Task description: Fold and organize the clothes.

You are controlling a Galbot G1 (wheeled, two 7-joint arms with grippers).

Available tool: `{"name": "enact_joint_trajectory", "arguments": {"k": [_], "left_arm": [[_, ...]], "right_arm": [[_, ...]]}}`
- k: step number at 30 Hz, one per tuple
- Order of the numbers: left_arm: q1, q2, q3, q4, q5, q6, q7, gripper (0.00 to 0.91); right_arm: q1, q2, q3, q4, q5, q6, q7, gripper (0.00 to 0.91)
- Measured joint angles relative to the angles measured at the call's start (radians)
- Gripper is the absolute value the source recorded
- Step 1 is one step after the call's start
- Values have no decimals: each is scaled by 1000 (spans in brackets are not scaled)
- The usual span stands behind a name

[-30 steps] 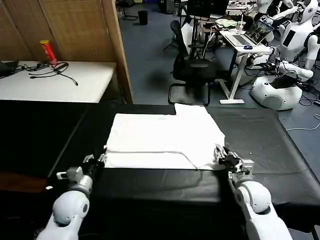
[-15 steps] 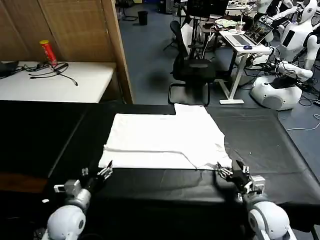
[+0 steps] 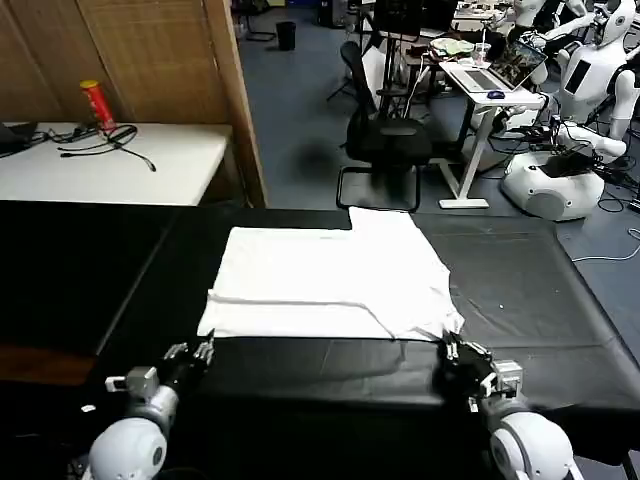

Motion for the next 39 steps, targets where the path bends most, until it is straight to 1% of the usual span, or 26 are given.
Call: {"name": "enact_joint_trajectory", "arguments": {"k": [5, 10, 16, 17, 18, 19, 20, 21, 23, 26, 28, 30, 32, 33, 35, 37, 39], "left_arm": [[54, 35, 2, -70, -1, 26, -32, 0], [112, 67, -10, -138, -1, 47, -49, 0], [184, 92, -35, -195, -2, 63, -46, 0], [197, 94, -41, -204, -4, 67, -43, 0], [213, 97, -48, -214, -4, 70, -42, 0], [226, 98, -53, -221, -5, 73, -42, 205], [239, 99, -57, -228, -6, 77, -41, 878], [256, 99, -63, -237, -8, 82, -43, 878], [277, 96, -71, -251, -15, 97, -56, 878], [307, 92, -87, -270, -7, 107, -45, 878], [322, 86, -98, -284, -1, 133, -44, 878], [335, 80, -110, -303, 0, 157, -46, 878], [346, 73, -123, -321, 7, 175, -46, 878], [349, 69, -132, -335, 9, 186, -46, 878], [346, 65, -151, -356, 9, 175, -46, 878], [334, 68, -172, -365, 0, 149, -43, 878], [299, 79, -187, -361, -38, 147, -60, 878]], "right_arm": [[-62, -26, 17, 56, 6, -48, 28, 68], [-125, -29, 39, 111, 4, -104, 54, 68], [-184, -26, 50, 166, 5, -137, 43, 68], [-191, -25, 50, 173, 5, -144, 42, 78], [-199, -24, 49, 182, 4, -152, 39, 107], [-206, -23, 48, 188, 3, -158, 37, 215], [-212, -23, 47, 193, 2, -165, 36, 322], [-218, -22, 47, 200, -2, -177, 37, 878], [-230, -22, 50, 214, -5, -194, 39, 878], [-254, -22, 62, 244, -7, -213, 33, 878], [-269, -26, 71, 268, -6, -221, 31, 878], [-283, -30, 82, 292, 0, -227, 31, 878], [-286, -32, 99, 322, 21, -223, 34, 878], [-284, -34, 109, 332, 38, -215, 39, 878], [-266, -41, 130, 340, 76, -182, 35, 878], [-234, -50, 137, 338, 87, -145, 27, 878], [-173, -61, 133, 313, 97, -107, 22, 878]]}}
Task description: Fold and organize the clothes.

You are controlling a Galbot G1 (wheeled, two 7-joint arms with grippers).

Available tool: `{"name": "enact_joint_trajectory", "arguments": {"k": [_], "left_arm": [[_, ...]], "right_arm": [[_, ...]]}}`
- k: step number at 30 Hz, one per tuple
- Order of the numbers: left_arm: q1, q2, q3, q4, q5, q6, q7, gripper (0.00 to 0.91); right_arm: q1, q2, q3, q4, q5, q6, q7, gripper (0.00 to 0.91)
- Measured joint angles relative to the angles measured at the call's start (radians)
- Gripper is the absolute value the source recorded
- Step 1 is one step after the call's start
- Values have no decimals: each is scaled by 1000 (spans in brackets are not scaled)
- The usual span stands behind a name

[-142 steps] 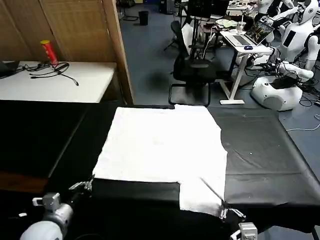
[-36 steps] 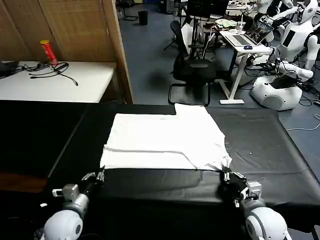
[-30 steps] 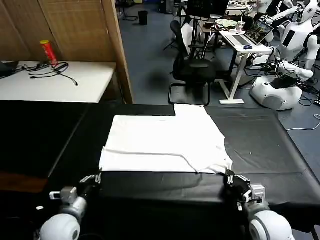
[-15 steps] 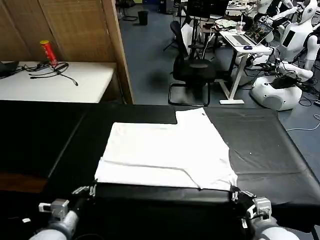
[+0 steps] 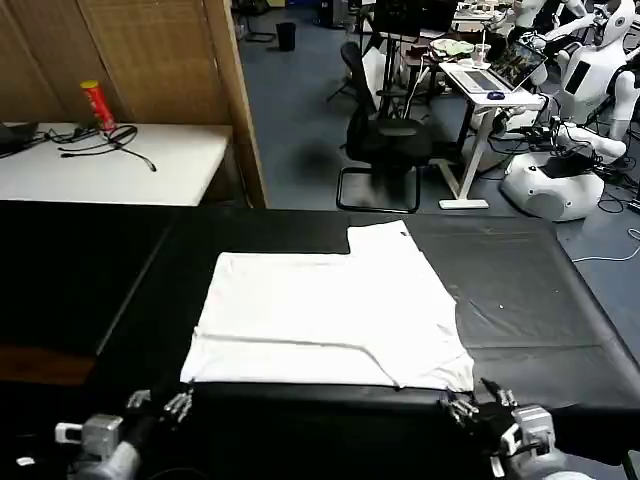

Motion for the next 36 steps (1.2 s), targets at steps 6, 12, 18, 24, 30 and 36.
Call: {"name": "enact_joint_trajectory", "arguments": {"k": [6, 12, 18, 24, 30, 36], "left_arm": [[-210, 51, 37, 91, -143, 2, -55, 878], [-478, 118, 141, 290, -237, 4, -63, 878], [-718, 141, 273, 512, -296, 27, -43, 878], [-917, 128, 393, 716, -310, 48, -24, 878], [-1050, 109, 477, 868, -310, 75, -21, 878], [-1115, 92, 516, 956, -324, 117, -24, 878]], "right_arm": [[289, -3, -82, -182, -4, 27, 23, 878], [590, 19, -216, -421, 0, 28, 45, 878], [829, 54, -335, -691, 1, 32, 47, 878], [1005, 101, -410, -933, 4, 28, 44, 878], [1117, 147, -441, -1105, 15, -5, 35, 878], [1177, 183, -462, -1216, -14, 0, -3, 878]]}}
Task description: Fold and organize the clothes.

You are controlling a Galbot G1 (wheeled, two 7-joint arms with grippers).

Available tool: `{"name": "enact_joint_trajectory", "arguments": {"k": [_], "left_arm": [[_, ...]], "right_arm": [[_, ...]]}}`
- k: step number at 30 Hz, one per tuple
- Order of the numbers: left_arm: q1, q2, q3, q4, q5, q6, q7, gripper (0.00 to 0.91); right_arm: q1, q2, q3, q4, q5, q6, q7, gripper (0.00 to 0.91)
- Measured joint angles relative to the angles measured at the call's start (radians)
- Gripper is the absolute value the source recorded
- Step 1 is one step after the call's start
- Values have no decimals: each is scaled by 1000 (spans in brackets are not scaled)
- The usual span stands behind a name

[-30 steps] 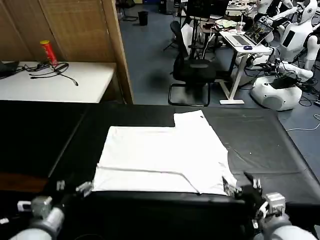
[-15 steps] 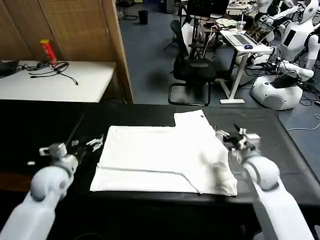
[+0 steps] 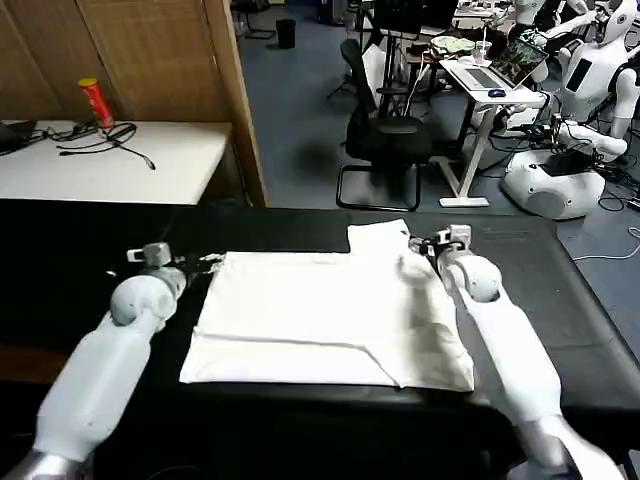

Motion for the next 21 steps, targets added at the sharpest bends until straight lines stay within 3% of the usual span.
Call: {"name": "enact_joint_trajectory", "arguments": {"k": [11, 12, 13, 15, 16, 17, 18, 19, 20, 21], "left_arm": [[-51, -29, 32, 76, 35, -23, 47, 878], [-55, -33, 34, 83, 41, -29, 51, 790], [-59, -38, 37, 89, 46, -34, 54, 712], [-66, -43, 40, 101, 52, -38, 56, 351], [-70, -46, 42, 109, 56, -39, 58, 244], [-70, -47, 45, 112, 60, -39, 60, 176], [-71, -48, 47, 116, 63, -39, 62, 146], [-72, -48, 48, 118, 66, -39, 64, 127], [-72, -48, 49, 119, 70, -40, 66, 78], [-72, -48, 49, 121, 73, -40, 67, 59]], "right_arm": [[37, 36, -5, -91, -54, -3, -5, 878], [37, 37, -4, -93, -54, -3, -5, 858], [37, 37, -4, -94, -55, -4, -5, 809], [37, 37, -2, -97, -55, -6, -6, 566], [37, 37, -1, -99, -55, -6, -9, 517], [37, 38, -1, -100, -55, -6, -13, 449], [37, 37, 0, -101, -55, -7, -20, 283], [36, 37, 0, -100, -55, -8, -25, 224], [34, 37, -1, -99, -56, -9, -29, 88], [33, 37, -2, -98, -57, -9, -33, 78]]}}
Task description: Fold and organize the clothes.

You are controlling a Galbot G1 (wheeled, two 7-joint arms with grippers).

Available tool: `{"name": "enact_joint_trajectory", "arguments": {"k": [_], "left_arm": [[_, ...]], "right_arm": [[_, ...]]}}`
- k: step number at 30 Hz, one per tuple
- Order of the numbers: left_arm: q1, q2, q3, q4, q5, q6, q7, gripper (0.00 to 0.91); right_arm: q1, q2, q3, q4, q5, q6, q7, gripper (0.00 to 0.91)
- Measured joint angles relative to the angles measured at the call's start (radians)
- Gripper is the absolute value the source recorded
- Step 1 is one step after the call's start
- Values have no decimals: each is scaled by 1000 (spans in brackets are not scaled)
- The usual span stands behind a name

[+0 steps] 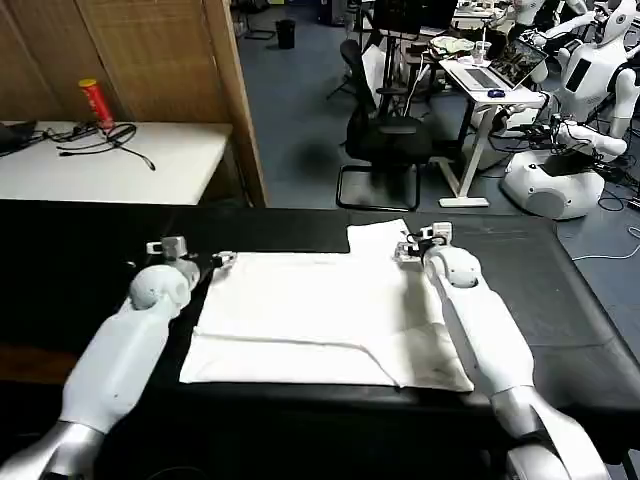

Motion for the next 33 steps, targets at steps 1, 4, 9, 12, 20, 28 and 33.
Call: {"name": "enact_joint_trajectory", "arguments": {"k": [1, 4, 9, 12, 20, 28, 33], "left_arm": [[1, 0, 0, 1, 4, 0, 4, 49], [4, 1, 1, 1, 9, 0, 10, 29], [5, -2, 1, 3, 23, -4, 17, 10], [5, -5, 0, 2, 29, -10, 17, 0], [29, 12, -22, -45, 51, -26, 12, 0], [106, 79, -49, -192, 5, -10, 6, 0], [182, 129, -76, -319, -3, -8, 5, 0]], "right_arm": [[-2, 0, 0, 2, -4, 0, -5, 68], [-6, 2, -2, 7, -10, 3, -16, 49], [-10, 2, 3, 10, -13, 37, -27, 10], [-17, -4, 11, 21, -11, 66, -37, 0], [-62, -42, 22, 105, 23, 98, -75, 0], [-154, -123, 32, 274, 49, 86, -73, 0], [-230, -172, 45, 399, 51, 83, -72, 0]]}}
